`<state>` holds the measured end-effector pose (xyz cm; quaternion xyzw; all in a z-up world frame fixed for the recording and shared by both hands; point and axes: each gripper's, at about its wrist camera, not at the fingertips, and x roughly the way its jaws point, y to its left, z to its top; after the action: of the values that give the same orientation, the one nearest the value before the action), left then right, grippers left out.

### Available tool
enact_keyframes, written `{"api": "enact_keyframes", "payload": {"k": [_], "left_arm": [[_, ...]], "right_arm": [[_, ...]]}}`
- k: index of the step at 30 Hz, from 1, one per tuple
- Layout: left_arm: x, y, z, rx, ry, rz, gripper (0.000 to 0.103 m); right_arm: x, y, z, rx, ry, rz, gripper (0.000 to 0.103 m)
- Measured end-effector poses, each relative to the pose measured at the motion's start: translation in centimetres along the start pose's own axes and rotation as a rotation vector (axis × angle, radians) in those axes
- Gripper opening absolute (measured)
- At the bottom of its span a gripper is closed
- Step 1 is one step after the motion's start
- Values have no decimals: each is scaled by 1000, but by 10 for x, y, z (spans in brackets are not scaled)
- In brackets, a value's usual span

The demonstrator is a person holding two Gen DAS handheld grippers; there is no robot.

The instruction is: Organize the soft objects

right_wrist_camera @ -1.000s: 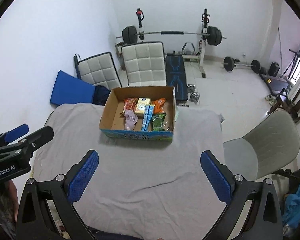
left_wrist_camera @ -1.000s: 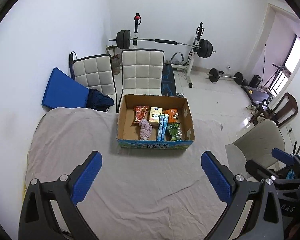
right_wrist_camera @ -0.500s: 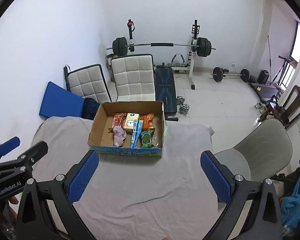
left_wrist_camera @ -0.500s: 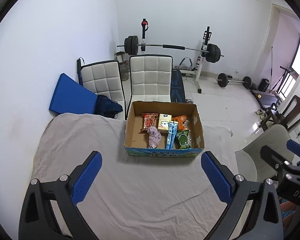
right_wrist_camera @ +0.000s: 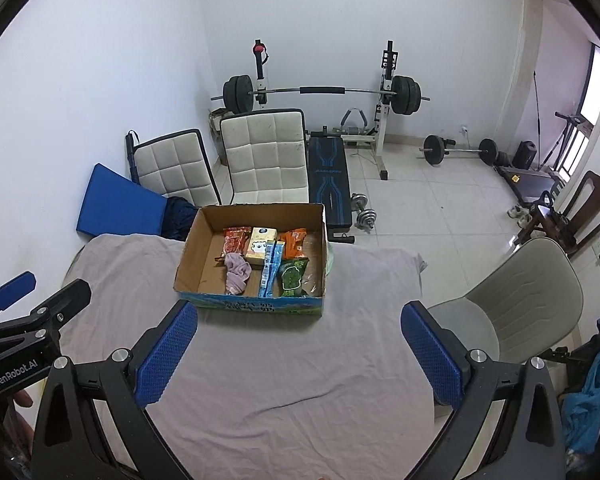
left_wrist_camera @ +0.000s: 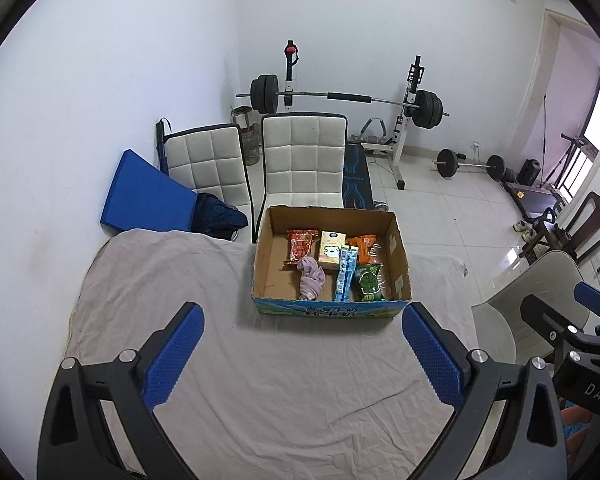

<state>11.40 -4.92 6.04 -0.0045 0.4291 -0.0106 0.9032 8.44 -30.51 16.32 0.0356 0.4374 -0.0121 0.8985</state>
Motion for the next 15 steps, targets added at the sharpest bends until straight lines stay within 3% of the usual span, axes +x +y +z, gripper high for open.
{"api": "enact_keyframes", "payload": {"k": [15], "left_arm": [[-1,1,3,1,7,-2,102]], "right_arm": [[4,3,-2,-7,5,-3,103]]}}
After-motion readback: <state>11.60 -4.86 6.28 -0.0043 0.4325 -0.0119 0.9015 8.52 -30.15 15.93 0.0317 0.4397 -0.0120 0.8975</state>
